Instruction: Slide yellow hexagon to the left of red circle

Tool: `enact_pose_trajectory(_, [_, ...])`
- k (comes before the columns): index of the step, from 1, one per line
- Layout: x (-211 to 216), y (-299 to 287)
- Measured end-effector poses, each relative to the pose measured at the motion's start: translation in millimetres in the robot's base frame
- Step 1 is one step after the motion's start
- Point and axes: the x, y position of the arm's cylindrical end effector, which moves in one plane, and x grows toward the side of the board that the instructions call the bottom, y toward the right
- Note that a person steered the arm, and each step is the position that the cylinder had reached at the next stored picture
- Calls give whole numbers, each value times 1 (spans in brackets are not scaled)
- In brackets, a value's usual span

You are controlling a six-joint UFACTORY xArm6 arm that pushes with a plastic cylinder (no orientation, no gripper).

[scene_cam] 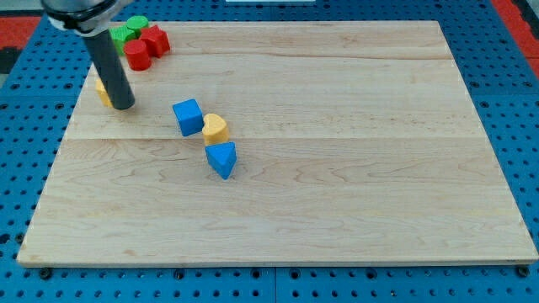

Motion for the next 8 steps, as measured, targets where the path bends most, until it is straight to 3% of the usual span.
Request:
enact_pose_trajectory(2, [-50, -29])
enact_pose_trajectory(5, [4, 25])
enact_pose_trajectory(6, [3, 8])
enact_pose_trajectory(7, [-1, -54])
enact_pose_trajectory(8, [-9, -79])
